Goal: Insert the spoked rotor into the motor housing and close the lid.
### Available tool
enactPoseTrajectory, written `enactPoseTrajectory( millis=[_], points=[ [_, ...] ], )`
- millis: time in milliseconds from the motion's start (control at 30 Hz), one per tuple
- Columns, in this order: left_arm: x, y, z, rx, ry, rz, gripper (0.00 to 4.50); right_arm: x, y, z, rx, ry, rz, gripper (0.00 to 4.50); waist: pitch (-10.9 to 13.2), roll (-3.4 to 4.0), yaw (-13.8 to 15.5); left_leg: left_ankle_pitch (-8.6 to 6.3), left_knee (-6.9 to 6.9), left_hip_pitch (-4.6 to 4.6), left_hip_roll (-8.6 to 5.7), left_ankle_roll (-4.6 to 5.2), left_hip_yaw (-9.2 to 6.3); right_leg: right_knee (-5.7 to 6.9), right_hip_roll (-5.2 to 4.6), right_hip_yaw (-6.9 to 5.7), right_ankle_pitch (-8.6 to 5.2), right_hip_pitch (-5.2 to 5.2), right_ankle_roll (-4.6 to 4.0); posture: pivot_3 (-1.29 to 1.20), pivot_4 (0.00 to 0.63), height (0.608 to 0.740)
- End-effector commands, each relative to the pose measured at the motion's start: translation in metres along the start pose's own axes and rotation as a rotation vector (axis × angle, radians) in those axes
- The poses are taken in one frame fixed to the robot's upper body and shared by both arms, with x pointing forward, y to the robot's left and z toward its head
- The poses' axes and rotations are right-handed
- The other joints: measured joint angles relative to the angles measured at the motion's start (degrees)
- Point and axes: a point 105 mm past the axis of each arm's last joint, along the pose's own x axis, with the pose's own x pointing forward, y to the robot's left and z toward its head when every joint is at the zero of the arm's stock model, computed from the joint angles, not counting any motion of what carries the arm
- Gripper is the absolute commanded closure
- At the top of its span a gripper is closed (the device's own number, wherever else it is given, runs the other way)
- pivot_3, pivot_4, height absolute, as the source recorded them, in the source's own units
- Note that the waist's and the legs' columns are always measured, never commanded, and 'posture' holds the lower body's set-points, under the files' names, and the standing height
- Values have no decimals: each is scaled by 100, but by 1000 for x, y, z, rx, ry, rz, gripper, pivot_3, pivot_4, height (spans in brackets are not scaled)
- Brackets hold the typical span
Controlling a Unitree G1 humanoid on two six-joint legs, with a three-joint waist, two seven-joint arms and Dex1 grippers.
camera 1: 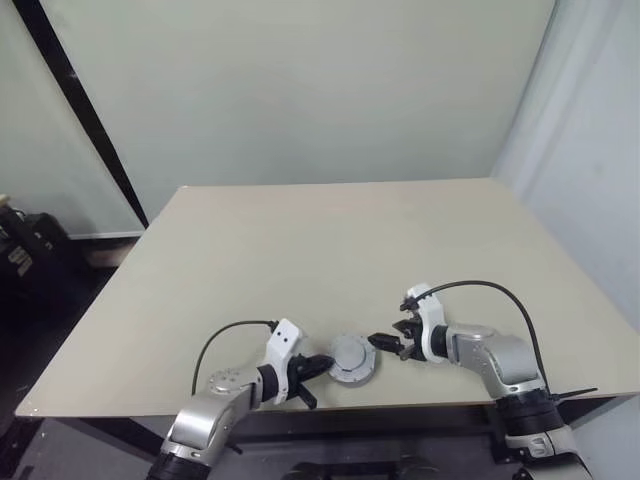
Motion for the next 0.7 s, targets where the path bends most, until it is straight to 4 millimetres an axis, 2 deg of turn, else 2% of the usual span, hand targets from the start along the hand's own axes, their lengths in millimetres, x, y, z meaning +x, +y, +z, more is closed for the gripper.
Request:
enactPoseTrajectory(
  millis=[33, 500, 700],
  points=[
    [-3, 11, -15, 3, 78, 56, 4500, -6, 5, 7, 69, -32, 30, 29, 0, 0, -6, 0, 0, 0, 0, 0, 0, -1, 0, -1, 0, 0, 0, 0, 0, 740],
    [-3, 16, -10, 24, 74, 75, 4500, -1, 20, -13, 299, -5, 137, 29, 1, 2, -20, 0, -8, -22, 1, 1, 0, -3, 0, -1, 0, -29, 1, 0, 0, 740],
    [0, 13, -10, 23, 70, 65, 4500, 1, 33, -15, 364, 1, 196, 29, -2, 6, -17, 14, -7, -82, -2, 23, -2, -1, 2, -1, 7, -85, 12, 0, 0, 740]
  ],
)
